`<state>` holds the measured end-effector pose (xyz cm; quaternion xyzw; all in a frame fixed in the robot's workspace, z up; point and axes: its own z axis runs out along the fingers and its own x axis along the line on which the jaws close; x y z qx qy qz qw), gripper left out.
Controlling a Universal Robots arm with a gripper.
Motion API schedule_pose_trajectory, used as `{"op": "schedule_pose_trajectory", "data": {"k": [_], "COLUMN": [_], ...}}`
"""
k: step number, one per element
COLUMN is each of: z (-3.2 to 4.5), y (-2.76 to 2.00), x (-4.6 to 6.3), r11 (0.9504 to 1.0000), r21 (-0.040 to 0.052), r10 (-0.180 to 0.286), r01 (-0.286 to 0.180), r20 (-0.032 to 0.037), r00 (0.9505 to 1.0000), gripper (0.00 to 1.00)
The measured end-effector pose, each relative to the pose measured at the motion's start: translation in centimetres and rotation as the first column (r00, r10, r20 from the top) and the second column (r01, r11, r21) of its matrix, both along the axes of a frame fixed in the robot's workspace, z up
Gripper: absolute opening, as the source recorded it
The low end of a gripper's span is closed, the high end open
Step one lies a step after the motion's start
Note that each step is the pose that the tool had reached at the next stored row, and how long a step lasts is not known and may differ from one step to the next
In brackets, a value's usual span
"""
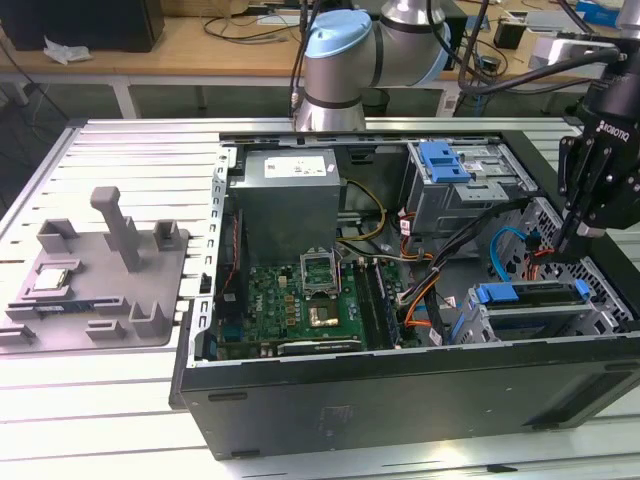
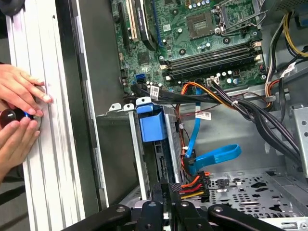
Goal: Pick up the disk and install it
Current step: 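Insert the first disk wire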
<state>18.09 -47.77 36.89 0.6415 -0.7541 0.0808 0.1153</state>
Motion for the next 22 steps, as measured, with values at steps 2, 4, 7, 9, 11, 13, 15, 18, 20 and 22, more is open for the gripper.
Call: {"op": "schedule_pose_trajectory", "data": {"k": [2,4,7,9,11,13,15,18,20,22], "z": [0.01,0.01,0.0,0.0,0.0,0.0,0.0,0.01,0.05,0.04], "y": [0.0,-0.01,-0.01,-0.02,-0.06,-0.38,-0.84,-1.18,-2.24,-2.64], "x": [0.0,-0.1,-0.1,-0.2,-0.3,-0.4,-0.4,-0.4,-0.5,-0.6], "r11": [1.0,0.9999,0.9981,0.9975,0.997,0.9947,0.9911,0.9857,0.9851,0.9847], "r21": [-0.0001,0.0002,0.0024,0.0024,0.0233,0.0624,0.0999,0.1421,0.144,0.1451], "r10": [0.0,0.011,0.062,0.07,0.074,0.082,0.087,0.088,0.091,0.093], "r01": [0.0,-0.011,-0.062,-0.07,-0.074,-0.082,-0.088,-0.091,-0.094,-0.096], "r20": [0.0001,0.0006,0.0011,0.0015,0.0032,0.0065,0.0151,0.0241,0.0256,0.0265], "r00": [1.0,0.9999,0.9981,0.9975,0.9972,0.9966,0.9961,0.9958,0.9955,0.9953], "gripper": [0.16,0.16,0.16,0.16,0.16,0.16,0.16,0.16,0.16,0.16]}}
